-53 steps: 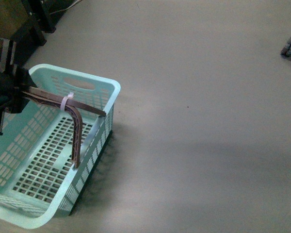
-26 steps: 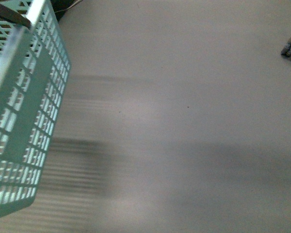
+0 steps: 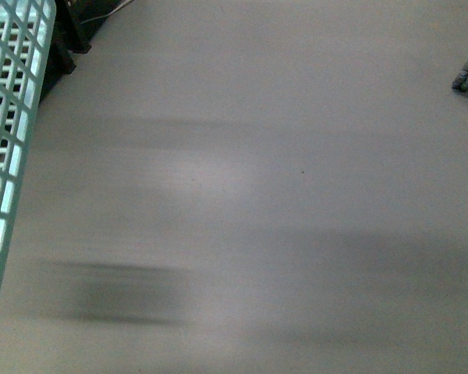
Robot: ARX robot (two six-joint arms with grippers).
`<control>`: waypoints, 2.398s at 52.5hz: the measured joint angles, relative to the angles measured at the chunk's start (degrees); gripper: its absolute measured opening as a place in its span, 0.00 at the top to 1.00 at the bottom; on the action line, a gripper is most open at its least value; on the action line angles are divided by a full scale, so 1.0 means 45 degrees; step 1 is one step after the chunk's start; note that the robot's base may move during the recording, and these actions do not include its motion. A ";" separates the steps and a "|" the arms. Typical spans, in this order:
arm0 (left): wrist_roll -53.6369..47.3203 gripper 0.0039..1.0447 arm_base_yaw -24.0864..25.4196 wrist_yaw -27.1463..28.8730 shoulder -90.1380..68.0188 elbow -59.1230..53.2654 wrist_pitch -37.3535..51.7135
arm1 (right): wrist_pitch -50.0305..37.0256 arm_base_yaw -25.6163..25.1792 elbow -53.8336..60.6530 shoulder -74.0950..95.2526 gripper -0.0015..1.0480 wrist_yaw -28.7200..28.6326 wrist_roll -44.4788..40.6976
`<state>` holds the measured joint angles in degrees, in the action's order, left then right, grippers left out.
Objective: Pick mango and avocado into basket
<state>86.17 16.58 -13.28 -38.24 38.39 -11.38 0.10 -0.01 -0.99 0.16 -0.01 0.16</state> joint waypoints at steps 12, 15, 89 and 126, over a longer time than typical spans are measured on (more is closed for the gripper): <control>0.0005 0.86 0.0015 -0.0019 -0.0049 0.0005 0.0000 | 0.0000 0.0000 0.0000 0.0000 0.08 0.0000 0.0000; 0.0005 0.86 0.0015 -0.0015 -0.0053 0.0005 -0.0005 | 0.0000 0.0000 0.0000 0.0000 0.08 0.0000 0.0000; 0.0005 0.86 0.0015 -0.0005 -0.0063 0.0010 -0.0063 | 0.0000 0.0000 0.0000 0.0000 0.08 -0.0005 -0.0005; 0.0000 0.87 0.0015 -0.0010 -0.0058 0.0010 -0.0063 | 0.0000 0.0000 0.0000 0.0000 0.08 0.0005 -0.0005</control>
<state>86.17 16.64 -13.32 -38.50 38.44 -11.66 0.10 -0.01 -0.99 0.16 0.01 0.14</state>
